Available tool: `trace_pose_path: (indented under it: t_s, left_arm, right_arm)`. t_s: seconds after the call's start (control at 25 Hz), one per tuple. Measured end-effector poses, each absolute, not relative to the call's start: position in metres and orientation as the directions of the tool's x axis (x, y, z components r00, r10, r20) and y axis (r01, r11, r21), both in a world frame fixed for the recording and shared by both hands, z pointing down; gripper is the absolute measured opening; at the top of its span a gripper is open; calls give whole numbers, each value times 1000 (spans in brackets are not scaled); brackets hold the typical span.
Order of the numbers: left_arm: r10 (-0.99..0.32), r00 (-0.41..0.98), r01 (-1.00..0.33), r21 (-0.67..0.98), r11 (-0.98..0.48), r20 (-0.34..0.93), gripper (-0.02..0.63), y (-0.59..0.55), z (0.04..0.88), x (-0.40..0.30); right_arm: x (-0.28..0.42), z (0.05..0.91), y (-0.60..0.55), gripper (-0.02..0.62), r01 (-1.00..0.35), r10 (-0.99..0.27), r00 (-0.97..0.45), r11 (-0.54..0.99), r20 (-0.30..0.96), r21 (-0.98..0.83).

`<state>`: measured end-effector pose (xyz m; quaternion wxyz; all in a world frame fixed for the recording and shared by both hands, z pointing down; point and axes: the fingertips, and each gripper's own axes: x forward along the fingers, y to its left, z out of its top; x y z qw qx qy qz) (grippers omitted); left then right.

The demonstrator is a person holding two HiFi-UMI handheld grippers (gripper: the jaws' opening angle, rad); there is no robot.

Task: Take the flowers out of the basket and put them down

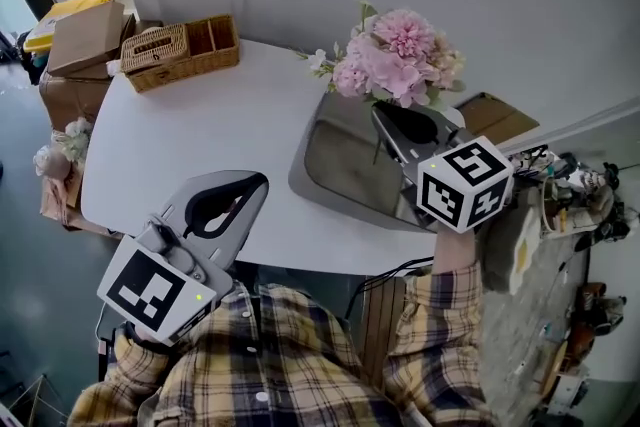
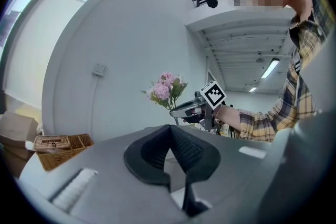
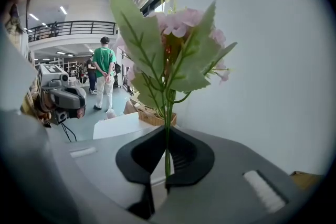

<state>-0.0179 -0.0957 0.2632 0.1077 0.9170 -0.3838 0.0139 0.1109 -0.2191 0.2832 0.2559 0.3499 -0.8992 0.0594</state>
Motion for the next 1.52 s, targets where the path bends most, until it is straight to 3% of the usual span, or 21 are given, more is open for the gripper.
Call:
trace_pose_path:
  t_s: [0.32, 0.68, 1.08, 1.52]
  left_arm:
    - [-708, 698, -713, 205, -671, 109, 14, -113, 275, -96]
    - [-731, 672, -737, 199, -646, 118, 14, -106, 252, -98]
    - [-749, 651, -755, 209, -622, 124, 14, -108, 280, -176]
    - [-746, 656, -749, 220, -625, 114, 14, -109, 289, -198]
  right_arm:
    - [10, 255, -217, 15, -599, -572, -681, 794, 457, 102]
    - [-21, 231, -198, 17, -527, -501, -748, 847, 434, 69]
    - [-109, 324, -186, 23, -487, -397, -747, 873, 533, -33]
    - [-119, 446, -168, 29, -525, -268, -663, 832, 699, -179]
